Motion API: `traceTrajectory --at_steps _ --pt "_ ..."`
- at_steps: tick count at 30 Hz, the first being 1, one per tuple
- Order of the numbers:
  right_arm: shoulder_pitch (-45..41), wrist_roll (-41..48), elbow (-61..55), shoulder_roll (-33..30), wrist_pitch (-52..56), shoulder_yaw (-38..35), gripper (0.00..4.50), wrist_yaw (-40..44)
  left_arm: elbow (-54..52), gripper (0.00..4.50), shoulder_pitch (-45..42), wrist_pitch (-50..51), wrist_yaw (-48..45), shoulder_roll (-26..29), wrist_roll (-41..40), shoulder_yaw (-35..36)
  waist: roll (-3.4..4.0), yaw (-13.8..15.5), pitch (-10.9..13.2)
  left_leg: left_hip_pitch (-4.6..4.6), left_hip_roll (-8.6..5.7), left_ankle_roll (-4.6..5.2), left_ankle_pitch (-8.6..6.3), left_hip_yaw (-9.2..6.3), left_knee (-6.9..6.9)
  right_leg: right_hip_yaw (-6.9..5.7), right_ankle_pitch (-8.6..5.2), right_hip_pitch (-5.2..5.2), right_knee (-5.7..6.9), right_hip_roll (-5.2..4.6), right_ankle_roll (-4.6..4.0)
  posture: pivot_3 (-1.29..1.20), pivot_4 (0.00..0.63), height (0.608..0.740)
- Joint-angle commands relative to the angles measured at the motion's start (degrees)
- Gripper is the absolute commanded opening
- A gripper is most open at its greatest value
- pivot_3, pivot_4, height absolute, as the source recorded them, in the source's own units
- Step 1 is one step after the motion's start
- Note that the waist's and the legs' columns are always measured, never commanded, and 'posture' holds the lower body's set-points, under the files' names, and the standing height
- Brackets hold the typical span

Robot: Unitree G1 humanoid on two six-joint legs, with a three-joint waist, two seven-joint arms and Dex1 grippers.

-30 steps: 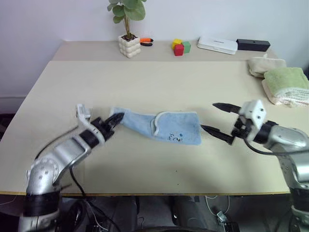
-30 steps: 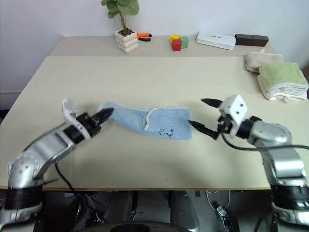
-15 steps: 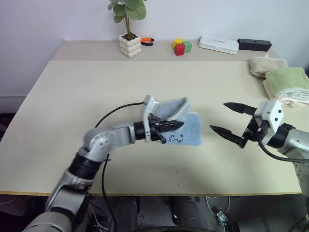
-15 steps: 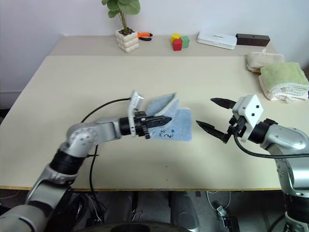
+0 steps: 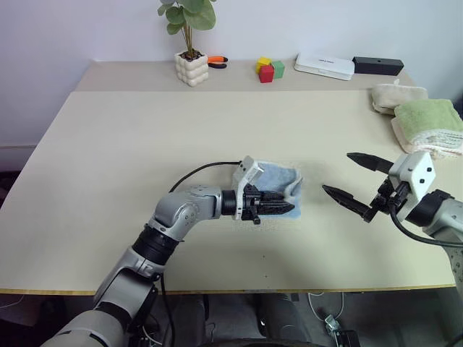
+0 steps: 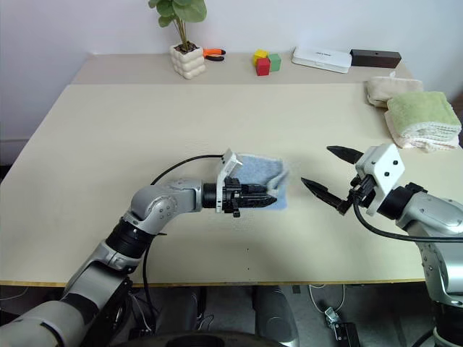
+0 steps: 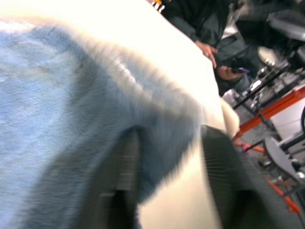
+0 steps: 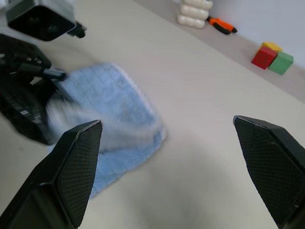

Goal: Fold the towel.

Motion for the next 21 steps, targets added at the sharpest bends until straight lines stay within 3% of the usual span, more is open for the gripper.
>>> traceTrajectory --at_steps 1,2,3,13,18,19,21 --pt "-1.8 0.2 -1.6 -0.2 -0.5 -0.9 4.50 -0.9 -0.7 3.88 0.8 -0.8 -1.1 -1.2 1.7 1.2 0.00 0.1 0.0 0.00 0.00 0.00 0.00 0.00 0.01 0.00 0.00 0.00 0.00 0.00 0.00 0.00 0.150 0.740" --pt "-2.2 0.5 -1.6 -0.1 -0.2 -0.8 4.50 -1.1 -1.2 4.40 1.1 -0.6 -1.3 -1.4 2.0 1.5 0.00 0.1 0.0 0.00 0.00 0.00 0.00 0.00 0.00 0.00 0.00 0.00 0.00 0.00 0.00 0.00 0.150 0.740" --pt "-3.0 0.7 -1.4 0.1 0.0 -0.3 4.50 -1.3 -2.0 4.46 1.4 -0.1 -1.2 -1.6 1.7 2.1 0.00 0.1 0.0 0.00 0.00 0.00 0.00 0.00 0.00 0.00 0.00 0.00 0.00 0.00 0.01 0.00 0.150 0.740" --pt "-14.3 2.6 0.3 8.7 4.1 3.9 4.50 -11.3 -10.5 4.46 0.4 8.1 1.2 -2.2 -7.1 14.3 0.01 0.0 0.0 0.01 0.02 0.00 0.00 -0.03 0.02 -0.01 0.01 -0.01 0.09 0.00 0.05 0.00 0.150 0.740" --pt "-17.5 -2.3 1.0 14.2 5.2 7.3 4.50 -19.9 -9.7 4.46 -0.9 10.8 5.6 -2.1 -10.8 22.2 0.02 0.0 0.0 0.01 0.02 0.00 0.00 -0.03 0.00 -0.02 0.02 -0.02 0.10 0.00 0.06 0.00 0.150 0.740" --pt "-17.7 -2.9 0.8 15.2 5.6 7.9 4.50 -21.5 -9.1 4.23 -0.8 10.2 6.7 -2.2 -10.2 23.2 0.02 0.0 0.0 0.01 0.02 0.00 0.00 -0.04 -0.01 -0.03 0.02 -0.02 0.11 0.00 0.07 0.00 0.150 0.740" --pt "-17.8 -0.8 -1.8 18.4 8.4 9.4 3.94 -24.3 -7.1 3.61 -0.4 8.4 10.1 -3.3 -10.0 26.8 0.03 0.0 0.0 0.01 0.02 0.00 0.00 -0.04 -0.03 -0.03 0.02 -0.04 0.11 0.00 0.07 0.00 0.150 0.740"
